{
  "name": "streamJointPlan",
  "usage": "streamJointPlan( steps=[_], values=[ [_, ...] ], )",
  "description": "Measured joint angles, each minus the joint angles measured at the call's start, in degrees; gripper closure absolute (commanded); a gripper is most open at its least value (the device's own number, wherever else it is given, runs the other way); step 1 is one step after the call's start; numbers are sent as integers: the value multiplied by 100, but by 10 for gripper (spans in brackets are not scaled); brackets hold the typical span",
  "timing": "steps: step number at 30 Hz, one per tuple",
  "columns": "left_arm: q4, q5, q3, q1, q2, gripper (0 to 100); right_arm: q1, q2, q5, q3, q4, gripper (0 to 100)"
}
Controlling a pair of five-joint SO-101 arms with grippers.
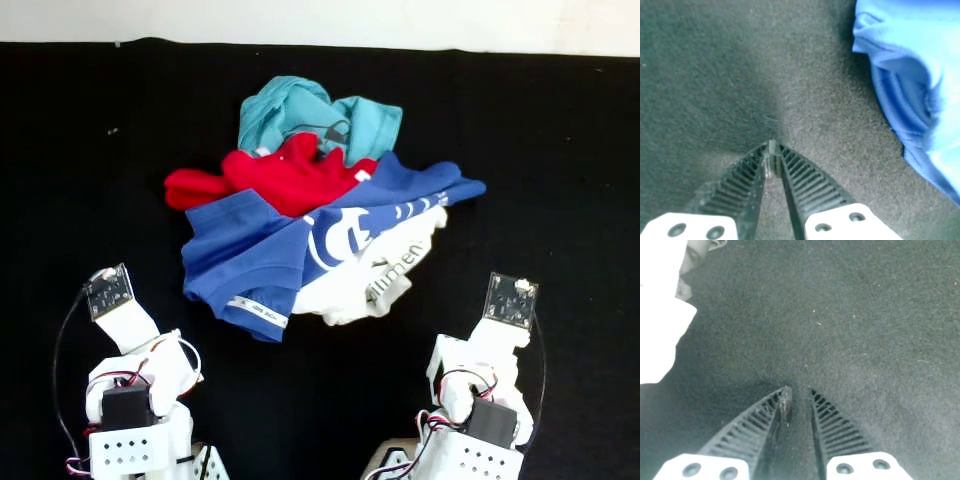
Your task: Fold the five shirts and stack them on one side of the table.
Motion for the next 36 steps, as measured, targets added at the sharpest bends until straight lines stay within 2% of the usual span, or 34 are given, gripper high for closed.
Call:
streamJointPlan(
  steps=[10,15,19,21,23,27,30,36],
  values=[
    [-26,0,0,0,0,990,0,0,0,0,0,933],
    [-958,-9,0,0,18,952,0,0,0,0,0,933],
    [-1978,-914,0,0,26,850,0,0,0,0,0,933],
    [-2303,-1407,-26,0,26,834,0,0,0,0,0,933],
    [-2409,-1574,-141,0,26,828,0,0,0,0,0,933],
    [-2303,-1653,-949,149,53,791,0,0,0,0,0,933],
    [-1811,-1653,-1767,580,325,782,0,0,0,0,0,933],
    [-1134,-1653,-3569,1468,2514,783,0,0,0,0,0,933]
  ],
)
